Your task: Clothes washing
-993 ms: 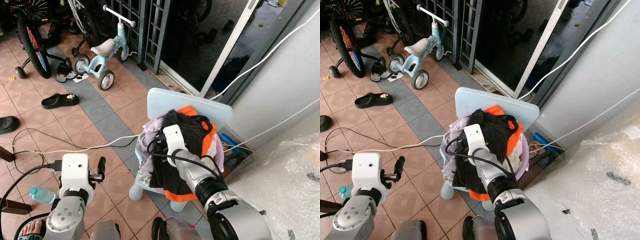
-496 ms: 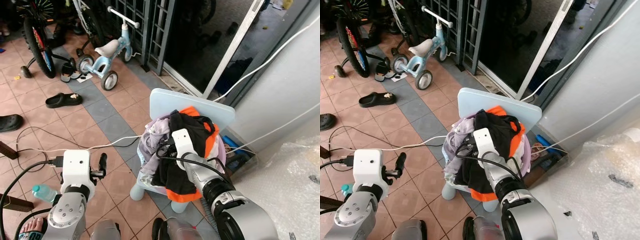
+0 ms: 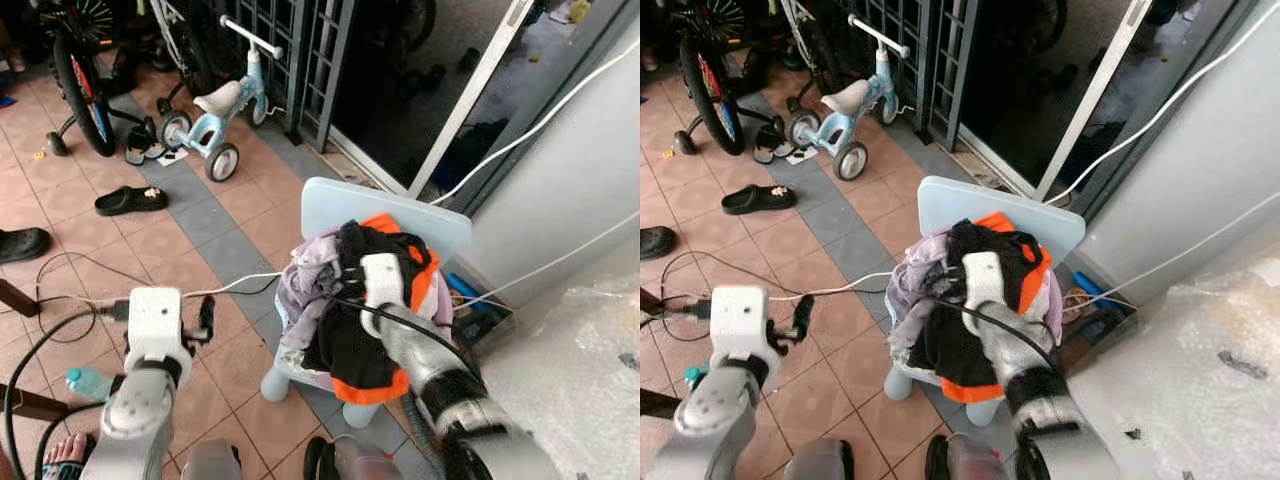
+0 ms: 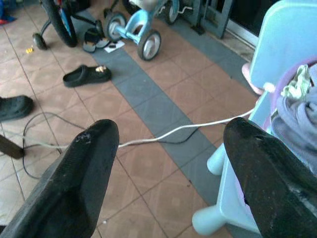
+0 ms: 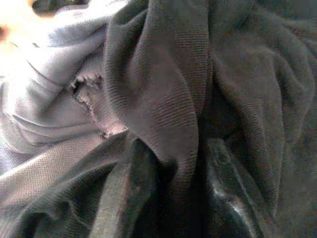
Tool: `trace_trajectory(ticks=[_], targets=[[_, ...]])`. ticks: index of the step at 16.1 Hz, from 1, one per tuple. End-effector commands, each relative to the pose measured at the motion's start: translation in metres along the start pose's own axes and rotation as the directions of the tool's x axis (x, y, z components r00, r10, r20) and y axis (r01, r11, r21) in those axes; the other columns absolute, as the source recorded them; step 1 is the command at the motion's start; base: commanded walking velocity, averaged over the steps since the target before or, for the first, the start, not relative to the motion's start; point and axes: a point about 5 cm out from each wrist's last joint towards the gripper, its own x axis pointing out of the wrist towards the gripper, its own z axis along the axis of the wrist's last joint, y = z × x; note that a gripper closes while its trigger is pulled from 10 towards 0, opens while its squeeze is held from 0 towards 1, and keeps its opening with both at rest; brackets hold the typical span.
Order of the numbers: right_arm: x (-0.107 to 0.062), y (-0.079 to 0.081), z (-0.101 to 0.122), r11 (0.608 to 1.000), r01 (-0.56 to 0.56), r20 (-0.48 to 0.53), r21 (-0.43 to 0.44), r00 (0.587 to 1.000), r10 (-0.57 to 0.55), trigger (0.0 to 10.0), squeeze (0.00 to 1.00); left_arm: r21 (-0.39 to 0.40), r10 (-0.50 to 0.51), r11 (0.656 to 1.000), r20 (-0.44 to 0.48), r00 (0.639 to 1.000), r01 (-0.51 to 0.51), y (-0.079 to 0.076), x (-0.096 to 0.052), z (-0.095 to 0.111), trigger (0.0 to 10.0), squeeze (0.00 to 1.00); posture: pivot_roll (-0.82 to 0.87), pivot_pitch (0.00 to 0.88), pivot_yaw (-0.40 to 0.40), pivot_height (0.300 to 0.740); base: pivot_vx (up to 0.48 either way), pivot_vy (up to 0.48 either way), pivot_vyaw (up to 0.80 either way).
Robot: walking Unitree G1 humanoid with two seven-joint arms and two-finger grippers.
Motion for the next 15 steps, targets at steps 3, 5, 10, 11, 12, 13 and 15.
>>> trace_trajectory(ticks=[3, 5, 10, 11, 12, 13, 15], targets=[[-0.031, -0.014, -0.008, 0.997, -0.072, 0.023, 0.042, 0.997, 0.071, 0.0, 0.00, -0.019, -0.018, 1.000, 0.019, 1.000, 0.019, -0.005, 0.009, -0.001, 10.0, 0.00, 0.05, 0.000, -0.105, 0.740, 0.000, 0.000, 0.00], [-0.046, -0.014, -0.011, 0.991, -0.126, 0.031, 0.042, 0.992, 0.124, 0.0, 0.00, -0.022, -0.028, 0.999, 0.025, 0.999, 0.029, -0.005, 0.015, 0.000, 10.0, 0.00, 0.04, 0.000, -0.091, 0.740, 0.000, 0.000, 0.00], [-0.077, -0.008, -0.035, 0.958, -0.278, -0.142, -0.075, 0.954, 0.266, 10.0, 0.00, -0.009, -0.079, 0.997, 0.051, 0.996, 0.079, -0.012, 0.031, 0.006, 10.0, 0.00, 0.00, 0.000, -0.048, 0.740, 0.000, 0.000, 0.00], [-0.073, -0.007, -0.028, 0.964, -0.259, -0.119, -0.065, 0.961, 0.251, 10.0, 0.37, -0.007, -0.087, 0.996, 0.054, 0.995, 0.087, -0.015, 0.033, 0.007, 10.0, 0.00, 0.00, 0.000, -0.045, 0.740, 0.000, 0.000, 0.00], [-0.070, -0.008, -0.023, 0.971, -0.225, -0.104, -0.086, 0.971, 0.216, 10.0, 1.00, -0.006, -0.089, 0.996, 0.056, 0.994, 0.089, -0.015, 0.034, 0.007, 10.0, 0.00, 0.00, 0.000, -0.043, 0.740, 0.000, 0.000, 0.00], [-0.066, -0.010, -0.016, 0.976, -0.187, -0.086, -0.111, 0.980, 0.178, 10.0, 1.00, -0.006, -0.090, 0.996, 0.057, 0.994, 0.090, -0.015, 0.035, 0.007, 10.0, 0.00, 0.01, 0.000, -0.045, 0.740, 0.000, 0.000, 0.00], [-0.062, -0.012, -0.008, 0.976, -0.153, -0.079, -0.154, 0.987, 0.142, 10.0, 0.77, -0.004, -0.084, 0.996, 0.058, 0.995, 0.084, -0.013, 0.035, 0.007, 10.0, 0.00, 0.01, 0.000, -0.047, 0.740, 0.000, 0.000, 0.00]])
